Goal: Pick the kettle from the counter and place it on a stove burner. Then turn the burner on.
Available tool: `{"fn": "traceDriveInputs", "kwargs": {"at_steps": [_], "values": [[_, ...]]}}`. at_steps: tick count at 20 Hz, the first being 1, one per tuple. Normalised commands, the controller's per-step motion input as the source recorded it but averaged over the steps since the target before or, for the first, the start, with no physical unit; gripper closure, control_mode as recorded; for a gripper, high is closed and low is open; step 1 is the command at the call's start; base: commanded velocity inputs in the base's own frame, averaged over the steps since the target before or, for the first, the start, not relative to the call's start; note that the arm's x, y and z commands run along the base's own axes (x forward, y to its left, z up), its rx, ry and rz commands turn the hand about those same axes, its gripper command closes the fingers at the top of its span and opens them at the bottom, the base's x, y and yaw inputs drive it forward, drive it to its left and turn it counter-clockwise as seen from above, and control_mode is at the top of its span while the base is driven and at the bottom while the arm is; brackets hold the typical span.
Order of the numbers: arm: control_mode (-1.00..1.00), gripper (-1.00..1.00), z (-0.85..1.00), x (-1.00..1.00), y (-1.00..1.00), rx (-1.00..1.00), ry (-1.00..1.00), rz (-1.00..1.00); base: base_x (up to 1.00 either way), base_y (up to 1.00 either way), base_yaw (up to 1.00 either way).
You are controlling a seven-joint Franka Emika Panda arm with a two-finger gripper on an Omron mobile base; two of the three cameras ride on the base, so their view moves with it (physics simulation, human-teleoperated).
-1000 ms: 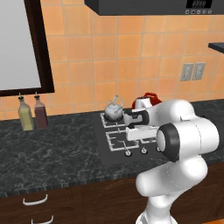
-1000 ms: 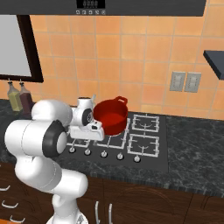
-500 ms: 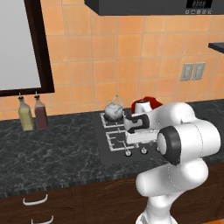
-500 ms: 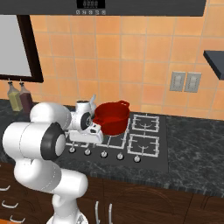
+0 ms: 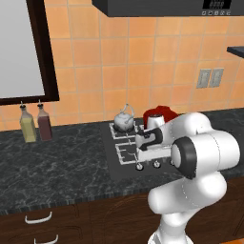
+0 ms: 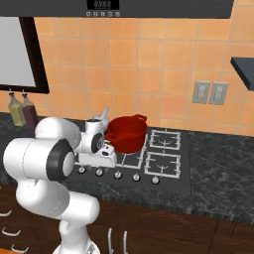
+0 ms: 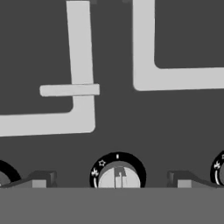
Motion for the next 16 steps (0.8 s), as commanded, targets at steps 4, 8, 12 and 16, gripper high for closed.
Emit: {"fn": "traceDriveInputs", "kwargs": {"at_steps": [4, 8, 12, 16], "values": [[-1.0, -1.0, -0.41, 0.0, 0.0, 0.0, 0.0, 0.0, 0.0, 0.0, 0.0], [-1.0, -1.0, -0.47, 0.0, 0.0, 0.0, 0.0, 0.0, 0.0, 0.0, 0.0], [-1.0, -1.0, -0.03, -0.16, 0.0, 0.0, 0.0, 0.0, 0.0, 0.0, 0.0], [-1.0, -1.0, 0.0, -0.12, 0.0, 0.0, -0.02, 0.0, 0.0, 0.0, 0.0]]}}
